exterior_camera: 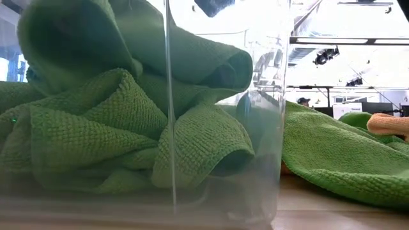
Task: Sort microfiber towel by color & place in baskets
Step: Put the green microfiber cloth into the bottom transparent bin
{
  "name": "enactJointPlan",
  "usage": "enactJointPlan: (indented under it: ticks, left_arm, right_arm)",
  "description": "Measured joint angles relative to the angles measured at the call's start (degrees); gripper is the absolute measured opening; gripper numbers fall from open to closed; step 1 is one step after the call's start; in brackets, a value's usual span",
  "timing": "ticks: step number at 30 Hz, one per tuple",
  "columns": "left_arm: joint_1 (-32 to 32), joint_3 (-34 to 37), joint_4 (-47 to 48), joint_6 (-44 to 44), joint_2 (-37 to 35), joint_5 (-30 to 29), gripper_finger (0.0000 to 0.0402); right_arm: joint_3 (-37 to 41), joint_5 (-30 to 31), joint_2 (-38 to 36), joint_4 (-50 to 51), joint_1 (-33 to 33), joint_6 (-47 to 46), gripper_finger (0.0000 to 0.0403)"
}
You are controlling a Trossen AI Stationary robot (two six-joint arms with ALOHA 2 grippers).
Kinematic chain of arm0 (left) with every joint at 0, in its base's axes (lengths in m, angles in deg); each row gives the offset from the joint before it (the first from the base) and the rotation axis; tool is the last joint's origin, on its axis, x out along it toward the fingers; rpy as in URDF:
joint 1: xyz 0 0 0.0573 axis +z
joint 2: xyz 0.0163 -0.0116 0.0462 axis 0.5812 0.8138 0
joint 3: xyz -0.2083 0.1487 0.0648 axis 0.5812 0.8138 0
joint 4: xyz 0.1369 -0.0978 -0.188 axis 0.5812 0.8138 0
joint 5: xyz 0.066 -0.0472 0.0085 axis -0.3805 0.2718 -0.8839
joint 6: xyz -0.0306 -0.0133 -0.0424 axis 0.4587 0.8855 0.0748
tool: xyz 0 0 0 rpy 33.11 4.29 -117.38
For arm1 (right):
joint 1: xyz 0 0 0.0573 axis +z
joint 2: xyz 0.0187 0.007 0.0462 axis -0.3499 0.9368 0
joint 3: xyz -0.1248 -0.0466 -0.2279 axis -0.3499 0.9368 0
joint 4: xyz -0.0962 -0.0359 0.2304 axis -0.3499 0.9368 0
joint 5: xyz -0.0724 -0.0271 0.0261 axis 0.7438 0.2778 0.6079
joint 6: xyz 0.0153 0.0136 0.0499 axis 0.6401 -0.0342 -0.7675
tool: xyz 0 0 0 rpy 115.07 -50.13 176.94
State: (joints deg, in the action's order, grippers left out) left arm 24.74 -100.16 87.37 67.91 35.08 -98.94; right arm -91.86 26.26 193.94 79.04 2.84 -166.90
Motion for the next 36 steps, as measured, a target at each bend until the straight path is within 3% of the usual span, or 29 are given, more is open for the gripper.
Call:
enactJointPlan:
  ticks: [25,36]
  left_arm:
    - [0.0,0.0,0.0,-3.0,0.0,0.0,0.0097]
    - [0.0,0.0,0.0,-3.0,0.0,0.0,0.0097]
  right_arm:
    - [0.0,-10.5,0.0,1.0,-2.5,1.0,0.0001]
    - [0.0,-15.3,0.0,0.7,-2.8,4.2,0.0041]
